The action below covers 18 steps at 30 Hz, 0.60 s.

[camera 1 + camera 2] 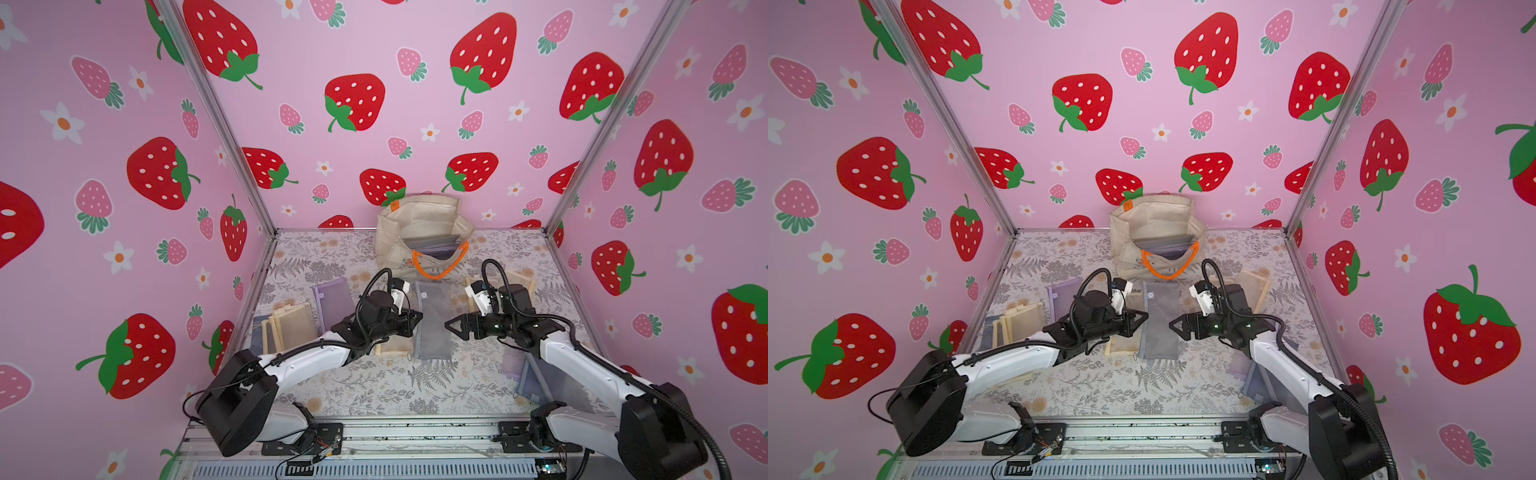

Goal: Put the pencil pouch into the canvas bag
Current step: Pick up the pencil pouch from the center of the board.

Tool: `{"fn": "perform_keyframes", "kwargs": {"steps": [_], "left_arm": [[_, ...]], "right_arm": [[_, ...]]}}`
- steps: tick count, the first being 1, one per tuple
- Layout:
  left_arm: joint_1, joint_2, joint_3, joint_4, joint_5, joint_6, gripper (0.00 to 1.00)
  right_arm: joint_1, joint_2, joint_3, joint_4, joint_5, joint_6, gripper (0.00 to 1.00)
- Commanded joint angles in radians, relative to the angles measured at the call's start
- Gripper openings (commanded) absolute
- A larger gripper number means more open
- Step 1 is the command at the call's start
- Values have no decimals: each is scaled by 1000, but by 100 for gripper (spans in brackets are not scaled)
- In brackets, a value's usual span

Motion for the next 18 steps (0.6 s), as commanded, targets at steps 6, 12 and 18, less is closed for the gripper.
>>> {"fn": "perform_keyframes", "kwargs": {"steps": [6, 12, 18], "left_arm": [[-4, -181, -31, -95, -10, 105, 0], [-4, -305, -75, -78, -1, 153, 0], [-4, -376, -98, -52, 27, 192, 0]], "right_arm": [[-13, -76, 82, -52, -97, 23, 95], [-12, -69, 117, -37, -163, 35, 96], [-13, -49, 110, 62, -235, 83, 96]]}}
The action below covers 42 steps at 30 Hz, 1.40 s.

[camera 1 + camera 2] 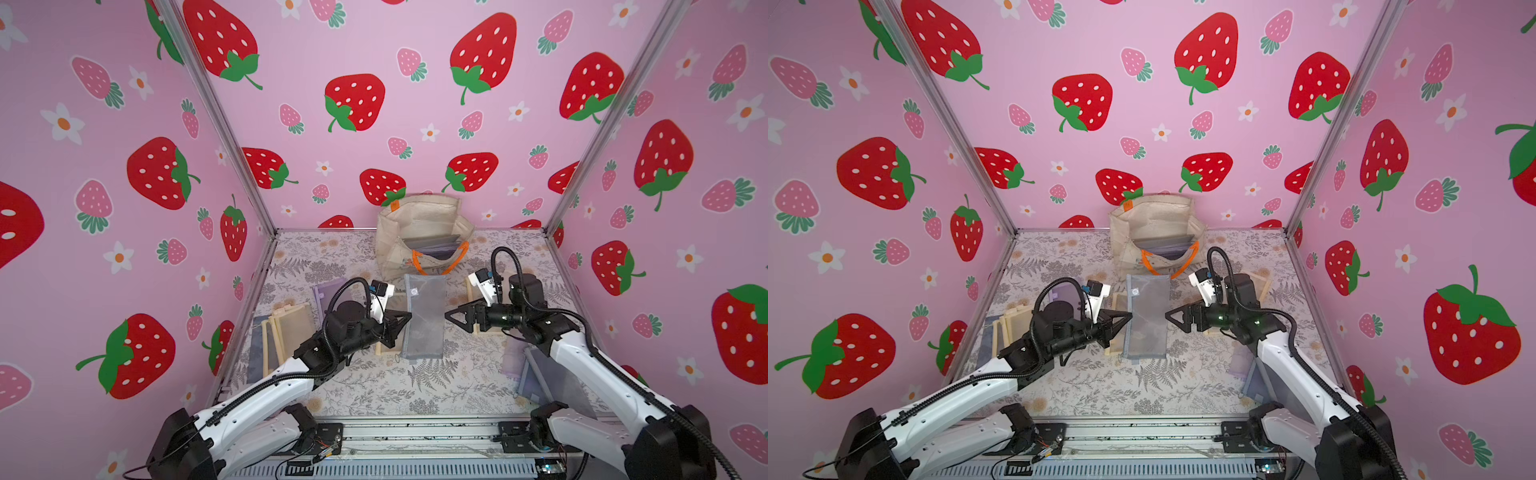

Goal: Put the pencil pouch into the canvas bag
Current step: Pick up the pencil pouch from the center of the board.

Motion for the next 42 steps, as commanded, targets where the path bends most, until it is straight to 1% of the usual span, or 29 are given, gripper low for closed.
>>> {"fn": "perform_keyframes", "kwargs": {"steps": [1, 9, 13, 16, 19, 20, 23, 29, 32, 33, 36, 38, 41, 42], "left_arm": [[-4, -31, -3, 30, 27, 53, 0], [-6, -44, -10, 102, 87, 42, 0], [-6, -28, 3, 106, 100, 42, 0], [-5, -23, 5, 115, 112, 42, 0], [-7, -24, 1, 111, 105, 42, 0], [-6, -22, -1, 112, 104, 42, 0], [-5, -19, -6, 113, 97, 39, 0], [-6, -13, -1, 69, 57, 48, 0], [-4, -3, -3, 46, 18, 45, 1], [-3, 2, 0, 33, 9, 48, 7], [2, 21, 18, -13, -6, 53, 30], [5, 27, 29, -50, -27, 59, 49], [19, 24, 19, -79, -76, 42, 69], [27, 20, 11, -78, -78, 35, 72]], "right_arm": [[-3, 19, 10, 102, -89, 52, 96], [22, 77, 0, 198, -130, 67, 95], [54, 83, 0, 250, -150, 69, 86], [73, 87, 4, 274, -153, 63, 74], [84, 84, -2, 320, -158, 76, 53], [89, 82, -4, 336, -161, 81, 43], [97, 67, -5, 351, -165, 80, 24], [98, 41, 11, 300, -154, 47, 1], [97, 23, 26, 243, -123, 19, 0], [97, 15, 34, 223, -115, 10, 0], [97, -7, 78, 122, -71, -47, 0], [93, -9, 139, 23, -36, -113, 0], [73, 13, 274, -169, 29, -237, 0], [64, 23, 315, -212, 53, -271, 0]]}}
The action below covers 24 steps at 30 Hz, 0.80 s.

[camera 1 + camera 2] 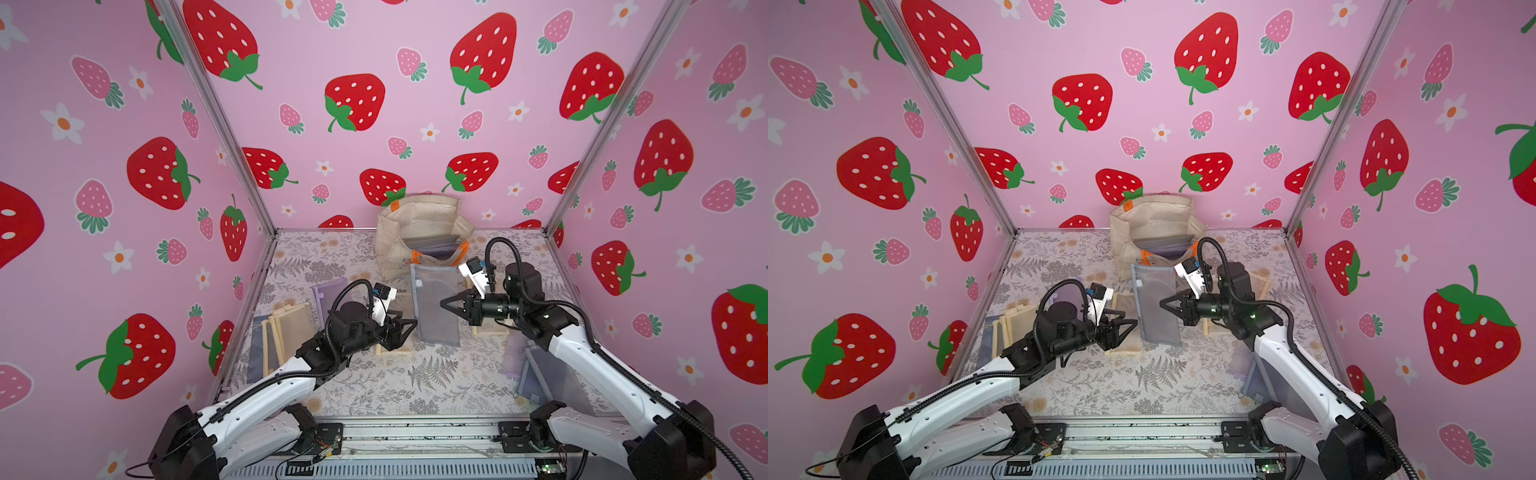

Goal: Put the pencil pouch into the canvas bag
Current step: Pick up the pencil pouch from the center of the board, then place the pencil pouch in the canvas bag.

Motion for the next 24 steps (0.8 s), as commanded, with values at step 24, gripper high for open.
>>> {"fn": "perform_keyframes", "kwargs": {"steps": [24], "left_arm": [[184, 13, -122, 1, -11, -112, 87]], "right_arm": [[-99, 635, 1039, -292, 570, -849, 0]]}}
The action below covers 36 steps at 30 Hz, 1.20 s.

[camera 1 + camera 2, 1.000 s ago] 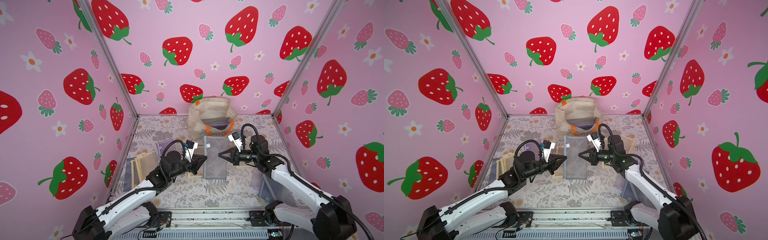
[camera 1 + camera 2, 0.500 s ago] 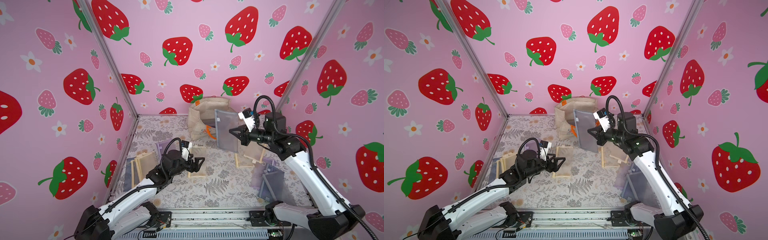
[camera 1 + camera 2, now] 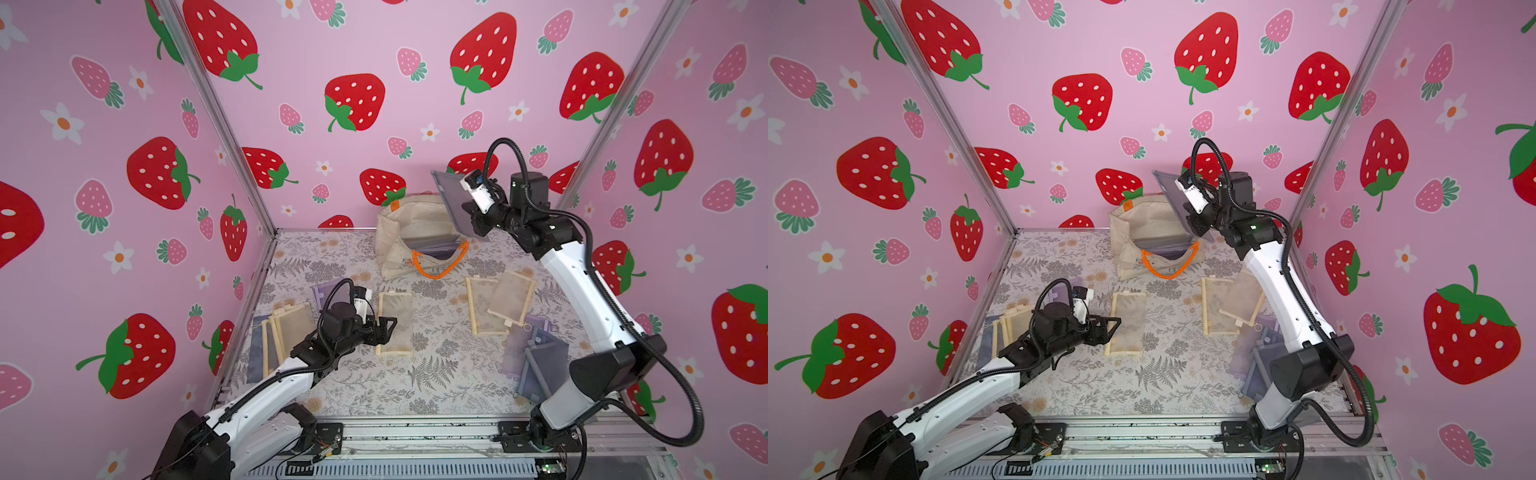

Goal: Put the pencil pouch into the canvas bag
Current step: Place the pencil pouch in the canvas bag.

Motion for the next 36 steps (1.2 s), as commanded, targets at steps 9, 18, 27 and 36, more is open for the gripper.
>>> {"fn": "perform_keyframes", "kwargs": {"steps": [9, 18, 27, 36], "left_arm": [[30, 34, -29, 80, 44, -21, 87], [52, 45, -14, 86, 60, -14, 87], [61, 7, -27, 72, 48, -12, 87], [66, -34, -10, 29, 26, 1, 87]], "right_arm": [[44, 293, 173, 81, 84, -344, 0], [72, 415, 194, 90, 220, -460, 0], [93, 471, 193, 70, 262, -495, 0], [109, 394, 108, 110, 163, -428, 45]]}}
